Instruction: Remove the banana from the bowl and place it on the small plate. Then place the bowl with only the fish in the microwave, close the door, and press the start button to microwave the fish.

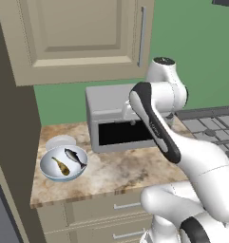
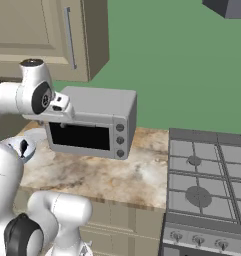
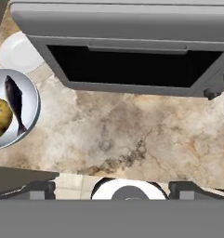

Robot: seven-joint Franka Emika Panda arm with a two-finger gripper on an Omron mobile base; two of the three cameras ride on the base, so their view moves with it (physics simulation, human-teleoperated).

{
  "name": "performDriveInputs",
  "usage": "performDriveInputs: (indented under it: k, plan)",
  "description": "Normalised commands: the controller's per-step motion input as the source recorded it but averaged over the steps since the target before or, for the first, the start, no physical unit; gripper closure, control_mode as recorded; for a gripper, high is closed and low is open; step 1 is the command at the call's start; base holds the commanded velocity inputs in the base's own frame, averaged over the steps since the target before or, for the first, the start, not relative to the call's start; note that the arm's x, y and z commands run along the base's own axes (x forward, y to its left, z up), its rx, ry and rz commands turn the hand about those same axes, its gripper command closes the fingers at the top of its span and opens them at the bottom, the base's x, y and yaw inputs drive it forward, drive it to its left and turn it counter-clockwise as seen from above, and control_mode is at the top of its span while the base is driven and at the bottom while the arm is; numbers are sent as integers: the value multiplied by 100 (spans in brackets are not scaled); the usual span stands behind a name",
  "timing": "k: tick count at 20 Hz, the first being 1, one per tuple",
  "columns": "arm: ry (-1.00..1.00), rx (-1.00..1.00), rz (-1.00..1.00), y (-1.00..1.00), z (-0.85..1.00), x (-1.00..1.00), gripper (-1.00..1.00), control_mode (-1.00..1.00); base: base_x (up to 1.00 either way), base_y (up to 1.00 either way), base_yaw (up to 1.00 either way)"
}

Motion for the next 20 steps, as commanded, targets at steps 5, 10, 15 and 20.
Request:
performDriveInputs:
  k: [5,10,15,20]
  plan:
    - [11,-4,-5,100,-55,-30,-100,-100,0,0,0]
    - [25,0,-4,100,-74,8,-100,-100,0,0,0]
    - [13,-1,-11,100,-42,15,-100,-100,0,0,0]
    - [0,-3,-4,66,-20,2,-100,-100,0,0,0]
